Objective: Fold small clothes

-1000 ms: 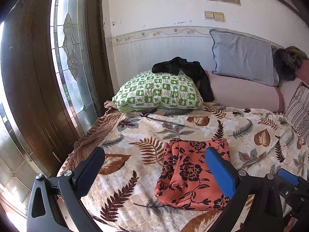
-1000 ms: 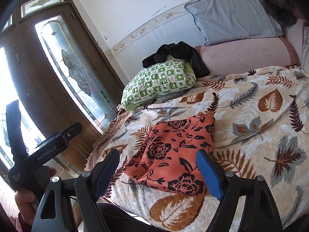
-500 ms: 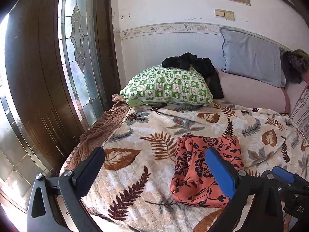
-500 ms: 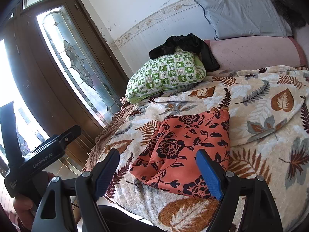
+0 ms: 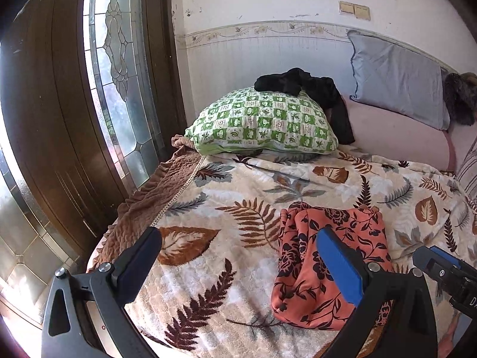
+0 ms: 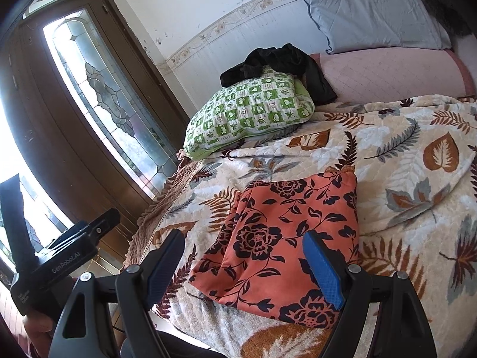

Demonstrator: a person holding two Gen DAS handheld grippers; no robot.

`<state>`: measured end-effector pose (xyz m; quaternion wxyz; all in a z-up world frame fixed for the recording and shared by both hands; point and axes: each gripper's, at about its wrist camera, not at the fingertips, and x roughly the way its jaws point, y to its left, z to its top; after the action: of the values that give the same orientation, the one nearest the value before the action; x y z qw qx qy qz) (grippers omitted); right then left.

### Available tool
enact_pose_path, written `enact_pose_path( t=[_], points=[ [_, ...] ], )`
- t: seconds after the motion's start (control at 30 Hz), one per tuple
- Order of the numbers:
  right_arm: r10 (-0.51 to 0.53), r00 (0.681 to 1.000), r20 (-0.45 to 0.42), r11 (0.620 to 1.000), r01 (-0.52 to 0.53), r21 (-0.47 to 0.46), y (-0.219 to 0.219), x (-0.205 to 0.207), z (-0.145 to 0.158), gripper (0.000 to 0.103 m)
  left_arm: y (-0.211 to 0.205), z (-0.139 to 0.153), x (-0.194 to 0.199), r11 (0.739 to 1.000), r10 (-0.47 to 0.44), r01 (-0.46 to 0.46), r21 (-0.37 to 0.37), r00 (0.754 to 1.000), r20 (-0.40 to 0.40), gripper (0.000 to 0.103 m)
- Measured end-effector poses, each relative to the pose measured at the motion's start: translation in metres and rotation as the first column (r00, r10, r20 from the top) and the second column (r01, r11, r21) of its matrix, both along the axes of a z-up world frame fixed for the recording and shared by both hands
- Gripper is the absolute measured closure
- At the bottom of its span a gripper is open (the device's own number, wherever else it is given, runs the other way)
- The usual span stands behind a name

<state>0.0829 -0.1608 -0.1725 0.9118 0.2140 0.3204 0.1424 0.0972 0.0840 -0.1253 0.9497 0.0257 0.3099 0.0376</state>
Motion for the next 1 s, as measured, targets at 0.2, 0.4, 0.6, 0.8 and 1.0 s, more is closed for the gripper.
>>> enact_pose_path(
  t=[0.2, 0.4, 0.6, 0.8, 1.0],
  points=[
    [-0.023, 0.999, -0.03, 1.0, 0.023, 0.0, -0.009, 0.029, -0.018, 0.019, -0.011, -0.022, 0.032, 1.0, 0.0, 0.002, 0.026, 0.999, -0.043, 0.0],
    [-0.034, 0.998, -0.062, 0.999, 0.032, -0.027, -0.022, 0.072, -0.046, 0.028, -0.032, -0.063, 0.085, 0.997, -0.021, 0.028, 0.078, 0.996, -0.092, 0.0],
    [-0.077, 0.976, -0.204, 0.997, 0.08, 0.006, -0.044, 0.144, -0.095, 0.053, -0.055, -0.138, 0.167, 0.996, -0.051, 0.074, 0.055, 0.938, -0.343, 0.0],
    [-0.042, 0.919, -0.391, 0.99, 0.093, 0.111, -0.062, 0.179, -0.156, 0.063, -0.062, -0.165, 0.174, 0.99, -0.024, 0.076, 0.117, 0.917, -0.399, 0.0],
    [-0.059, 0.961, -0.269, 0.982, 0.104, 0.156, -0.079, 0.126, -0.099, 0.04, -0.066, -0.091, 0.124, 0.991, -0.053, 0.08, 0.106, 0.969, -0.24, 0.0]
  ],
)
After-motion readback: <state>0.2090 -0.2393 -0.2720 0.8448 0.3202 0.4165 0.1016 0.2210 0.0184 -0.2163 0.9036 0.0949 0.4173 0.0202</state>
